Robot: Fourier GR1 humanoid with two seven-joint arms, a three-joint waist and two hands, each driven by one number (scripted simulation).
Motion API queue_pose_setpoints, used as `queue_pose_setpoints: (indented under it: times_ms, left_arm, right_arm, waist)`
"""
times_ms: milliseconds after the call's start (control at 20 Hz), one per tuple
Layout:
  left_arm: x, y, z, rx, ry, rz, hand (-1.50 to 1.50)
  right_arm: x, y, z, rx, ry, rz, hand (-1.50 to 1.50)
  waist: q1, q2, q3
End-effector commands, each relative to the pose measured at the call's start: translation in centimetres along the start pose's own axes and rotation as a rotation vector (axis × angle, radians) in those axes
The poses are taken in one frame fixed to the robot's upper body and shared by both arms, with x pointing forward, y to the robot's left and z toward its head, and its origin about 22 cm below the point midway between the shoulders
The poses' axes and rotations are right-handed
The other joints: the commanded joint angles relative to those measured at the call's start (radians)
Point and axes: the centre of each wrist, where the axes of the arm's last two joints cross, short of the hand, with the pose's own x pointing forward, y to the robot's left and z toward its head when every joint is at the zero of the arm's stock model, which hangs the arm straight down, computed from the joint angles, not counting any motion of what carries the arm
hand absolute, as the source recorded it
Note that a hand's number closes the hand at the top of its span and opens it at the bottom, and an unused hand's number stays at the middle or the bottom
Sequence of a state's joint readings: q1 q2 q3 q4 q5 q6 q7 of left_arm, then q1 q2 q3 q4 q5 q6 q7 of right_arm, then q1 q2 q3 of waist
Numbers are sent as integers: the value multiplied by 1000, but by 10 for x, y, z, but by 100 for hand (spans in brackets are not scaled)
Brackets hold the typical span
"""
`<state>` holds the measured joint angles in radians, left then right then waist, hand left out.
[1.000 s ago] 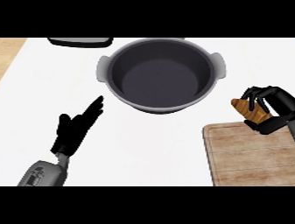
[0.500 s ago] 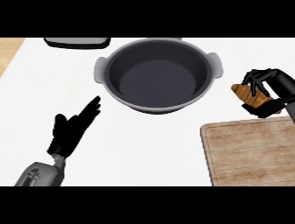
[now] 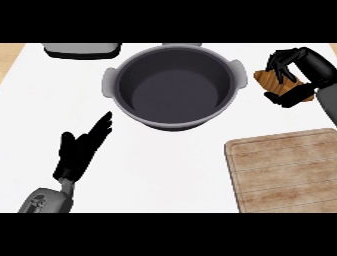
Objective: Pick the croissant from the cutting board and place it in the pot
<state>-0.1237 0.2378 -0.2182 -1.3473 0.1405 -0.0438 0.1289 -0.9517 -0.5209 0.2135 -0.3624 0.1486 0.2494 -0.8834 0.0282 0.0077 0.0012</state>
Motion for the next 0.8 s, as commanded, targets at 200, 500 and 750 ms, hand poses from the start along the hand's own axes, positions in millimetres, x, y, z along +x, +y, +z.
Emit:
queue_pose_setpoints:
  times_ms: [200,500,750]
  left_arm:
    - [-9,-5,3,19,-2,-10,0]
    - [4,6,3,10,17,1,0]
    - [-2,7,-12,3,1,-5,0]
  right_arm:
    - [56,16,-88,82,-57,88,150]
    - [91,60,-136,170,-36,195,150]
    - [114,89,-162,230,-26,286,150]
  waist:
    - [-14,-6,-2]
    - [-11,-8,-2]
    - [-12,-3,-2]
